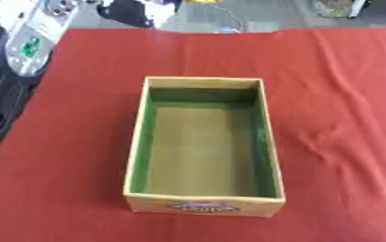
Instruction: Pick up objects on the table and place them in the box.
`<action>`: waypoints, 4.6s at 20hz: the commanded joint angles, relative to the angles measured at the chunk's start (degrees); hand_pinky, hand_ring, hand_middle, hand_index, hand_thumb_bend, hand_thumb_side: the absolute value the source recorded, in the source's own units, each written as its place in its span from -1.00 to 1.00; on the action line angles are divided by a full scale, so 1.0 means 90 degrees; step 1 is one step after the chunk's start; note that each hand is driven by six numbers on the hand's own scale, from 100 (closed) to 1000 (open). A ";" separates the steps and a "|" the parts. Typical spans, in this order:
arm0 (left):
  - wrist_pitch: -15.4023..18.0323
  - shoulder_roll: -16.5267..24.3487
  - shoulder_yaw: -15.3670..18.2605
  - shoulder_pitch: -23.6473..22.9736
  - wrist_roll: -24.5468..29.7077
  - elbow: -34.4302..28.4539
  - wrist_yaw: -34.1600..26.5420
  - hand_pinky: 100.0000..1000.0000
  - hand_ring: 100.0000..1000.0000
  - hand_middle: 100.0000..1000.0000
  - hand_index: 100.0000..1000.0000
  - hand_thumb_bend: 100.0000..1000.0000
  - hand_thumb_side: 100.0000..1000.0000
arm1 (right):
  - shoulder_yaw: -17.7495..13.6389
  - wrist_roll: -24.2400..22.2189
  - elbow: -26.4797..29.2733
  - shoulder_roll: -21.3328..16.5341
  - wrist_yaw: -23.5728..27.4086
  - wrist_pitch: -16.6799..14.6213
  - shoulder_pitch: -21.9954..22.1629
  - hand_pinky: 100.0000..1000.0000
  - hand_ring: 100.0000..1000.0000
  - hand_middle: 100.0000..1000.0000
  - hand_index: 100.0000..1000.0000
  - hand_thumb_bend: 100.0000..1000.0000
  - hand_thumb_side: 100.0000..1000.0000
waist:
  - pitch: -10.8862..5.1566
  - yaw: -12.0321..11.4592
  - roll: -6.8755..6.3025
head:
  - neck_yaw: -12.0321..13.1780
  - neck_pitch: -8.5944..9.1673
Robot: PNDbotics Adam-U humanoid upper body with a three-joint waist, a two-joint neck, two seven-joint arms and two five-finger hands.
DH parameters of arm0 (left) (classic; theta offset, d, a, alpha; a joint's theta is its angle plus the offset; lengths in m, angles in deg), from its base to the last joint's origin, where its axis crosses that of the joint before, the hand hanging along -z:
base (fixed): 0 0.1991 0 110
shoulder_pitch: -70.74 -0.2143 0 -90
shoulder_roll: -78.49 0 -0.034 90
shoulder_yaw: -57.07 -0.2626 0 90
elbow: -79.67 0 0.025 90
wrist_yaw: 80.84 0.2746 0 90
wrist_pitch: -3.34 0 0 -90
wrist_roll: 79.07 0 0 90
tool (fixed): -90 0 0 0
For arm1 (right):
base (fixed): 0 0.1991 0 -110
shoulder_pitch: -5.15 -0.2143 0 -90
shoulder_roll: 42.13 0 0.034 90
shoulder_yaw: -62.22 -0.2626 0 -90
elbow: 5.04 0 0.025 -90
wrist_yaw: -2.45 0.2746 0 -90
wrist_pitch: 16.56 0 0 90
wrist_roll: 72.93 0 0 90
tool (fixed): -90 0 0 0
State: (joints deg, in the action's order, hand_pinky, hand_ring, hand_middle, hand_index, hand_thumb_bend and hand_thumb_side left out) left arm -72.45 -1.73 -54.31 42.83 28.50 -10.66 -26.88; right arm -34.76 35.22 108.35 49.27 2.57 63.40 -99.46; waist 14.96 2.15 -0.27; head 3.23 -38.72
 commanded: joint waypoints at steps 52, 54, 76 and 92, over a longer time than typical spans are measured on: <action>0.0313 -0.0468 -0.1449 -0.1030 0.2649 0.0284 0.0096 0.15 0.19 0.10 0.33 -1.00 -0.64 | 0.0044 -0.0095 0.0133 -0.0008 0.0045 0.0099 -0.0053 0.69 0.13 0.05 0.37 -1.00 0.32 | 0.0012 0.0031 0.0054 | -0.0115 -0.0121; 0.0315 -0.0485 -0.1421 -0.1018 0.2721 0.0299 0.0131 0.21 0.30 0.24 0.50 -1.00 -0.47 | 0.0048 -0.0100 0.0133 -0.0002 0.0043 0.0105 -0.0046 0.69 0.13 0.05 0.37 -1.00 0.32 | 0.0016 0.0033 0.0059 | -0.0114 -0.0125; 0.0046 -0.0612 -0.0663 -0.0901 0.2671 -0.0560 0.0542 0.39 0.53 0.51 0.74 -0.34 0.41 | 0.0058 -0.0093 0.0133 0.0026 0.0030 0.0104 -0.0023 0.70 0.13 0.05 0.37 -1.00 0.32 | -0.0017 -0.0005 0.0112 | -0.0088 -0.0143; -0.2493 -0.0332 0.1194 -0.1735 -0.1903 -0.2691 -0.3380 -0.24 -0.10 -0.17 0.22 -1.00 -0.15 | -0.0012 0.0021 0.0133 0.0037 0.0028 0.0076 -0.0061 0.70 0.14 0.06 0.37 -1.00 0.32 | -0.0071 -0.0189 0.0176 | -0.0279 -0.0309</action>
State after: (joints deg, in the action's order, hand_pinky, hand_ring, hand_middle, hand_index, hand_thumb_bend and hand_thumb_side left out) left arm -94.81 -6.21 -45.18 26.61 14.35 -33.71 -54.58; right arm -34.44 35.11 108.35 50.42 2.81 64.11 -99.45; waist 15.45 0.43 1.25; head 0.85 -41.12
